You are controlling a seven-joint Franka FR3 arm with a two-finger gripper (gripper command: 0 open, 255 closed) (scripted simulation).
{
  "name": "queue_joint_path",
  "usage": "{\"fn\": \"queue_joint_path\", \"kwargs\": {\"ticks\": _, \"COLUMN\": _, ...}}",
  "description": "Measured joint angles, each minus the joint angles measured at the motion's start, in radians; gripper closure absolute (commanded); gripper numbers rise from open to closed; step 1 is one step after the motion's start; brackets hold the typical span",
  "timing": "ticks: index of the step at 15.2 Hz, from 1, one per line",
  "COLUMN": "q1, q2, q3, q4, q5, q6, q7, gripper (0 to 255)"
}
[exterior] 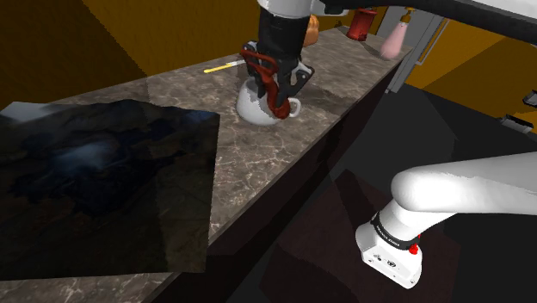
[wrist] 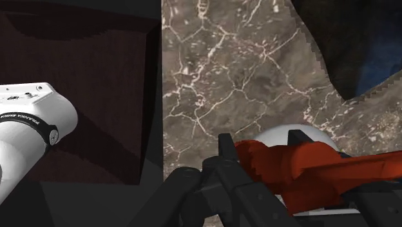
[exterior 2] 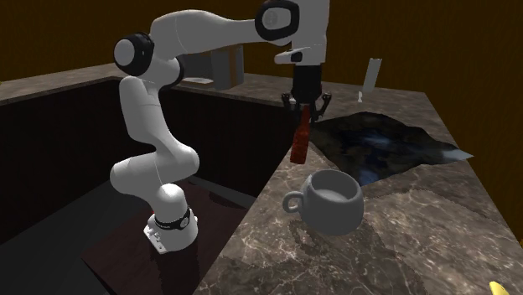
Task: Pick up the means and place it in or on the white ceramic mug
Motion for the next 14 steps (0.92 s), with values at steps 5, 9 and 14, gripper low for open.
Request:
{"fn": "queue_joint_path", "kwargs": {"ticks": 5, "q1": -0.030, "q2": 0.040, "q3": -0.001, "q4": 0.072, "q5": -0.028, "q6": -0.038, "q7": -0.009, "gripper": 255}}
{"fn": "queue_joint_path", "kwargs": {"ticks": 9, "q1": -0.063, "q2": 0.081, "q3": -0.038, "q4": 0.063, "q5": -0.065, "q6": -0.004, "q7": -0.078, "gripper": 255}}
{"fn": "queue_joint_path", "kwargs": {"ticks": 14, "q1": -0.133, "q2": 0.177, "q3": -0.038, "q4": 0.107, "q5": -0.132, "q6": 0.033, "q7": -0.139, "gripper": 255}}
